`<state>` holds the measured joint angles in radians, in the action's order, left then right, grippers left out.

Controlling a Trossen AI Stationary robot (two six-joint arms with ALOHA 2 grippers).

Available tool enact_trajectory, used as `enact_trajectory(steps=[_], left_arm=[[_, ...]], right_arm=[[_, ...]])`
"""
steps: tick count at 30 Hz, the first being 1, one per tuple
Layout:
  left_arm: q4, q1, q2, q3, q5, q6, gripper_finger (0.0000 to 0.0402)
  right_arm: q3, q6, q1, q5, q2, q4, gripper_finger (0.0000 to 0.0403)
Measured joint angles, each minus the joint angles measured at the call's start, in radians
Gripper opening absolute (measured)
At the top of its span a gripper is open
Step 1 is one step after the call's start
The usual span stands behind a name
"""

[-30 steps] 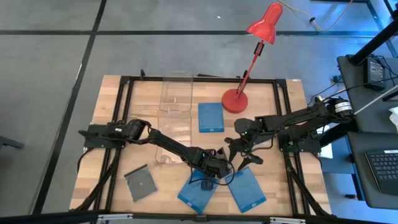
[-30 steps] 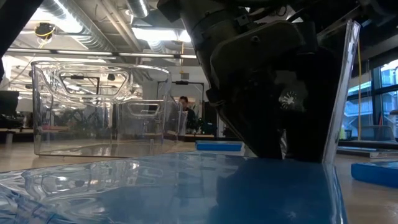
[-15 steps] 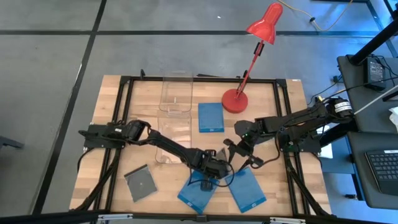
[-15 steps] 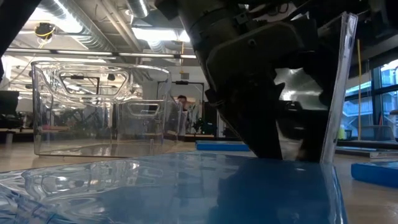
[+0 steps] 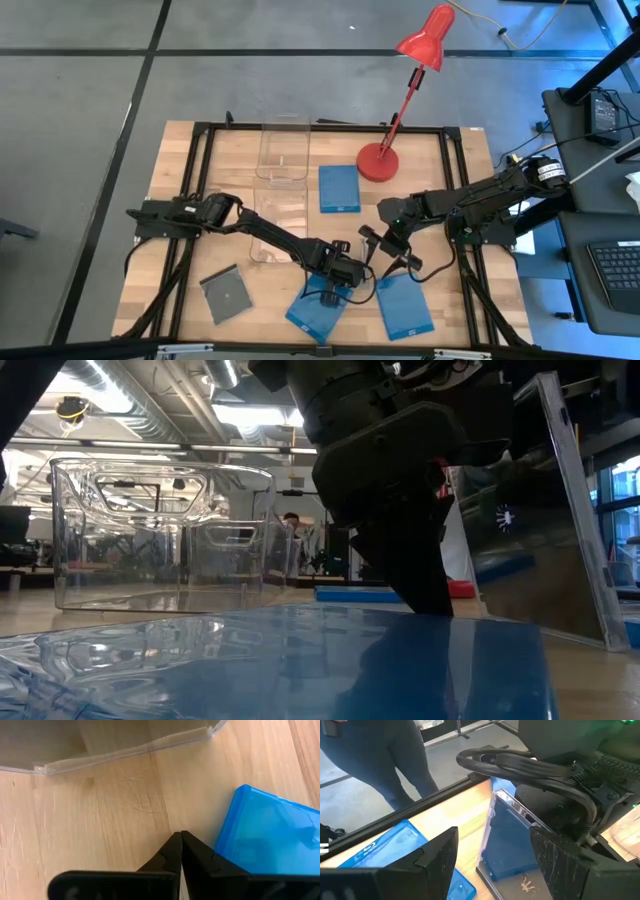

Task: Pick & place jewel cases by type
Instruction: Put the middle black cd case into the bottom transparent bin

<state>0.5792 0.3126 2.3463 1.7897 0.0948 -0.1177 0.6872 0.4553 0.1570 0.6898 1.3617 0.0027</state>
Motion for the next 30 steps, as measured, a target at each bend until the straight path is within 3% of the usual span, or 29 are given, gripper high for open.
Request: enact_trajectory(steps=[30], left_arm=[[0.038,0.002,-0.011,0.035,0.06,0.028,0.0006]], right_arm=[[-0.001,-0.005,0.004,-0.017,-0.004,0.019,0.0255]])
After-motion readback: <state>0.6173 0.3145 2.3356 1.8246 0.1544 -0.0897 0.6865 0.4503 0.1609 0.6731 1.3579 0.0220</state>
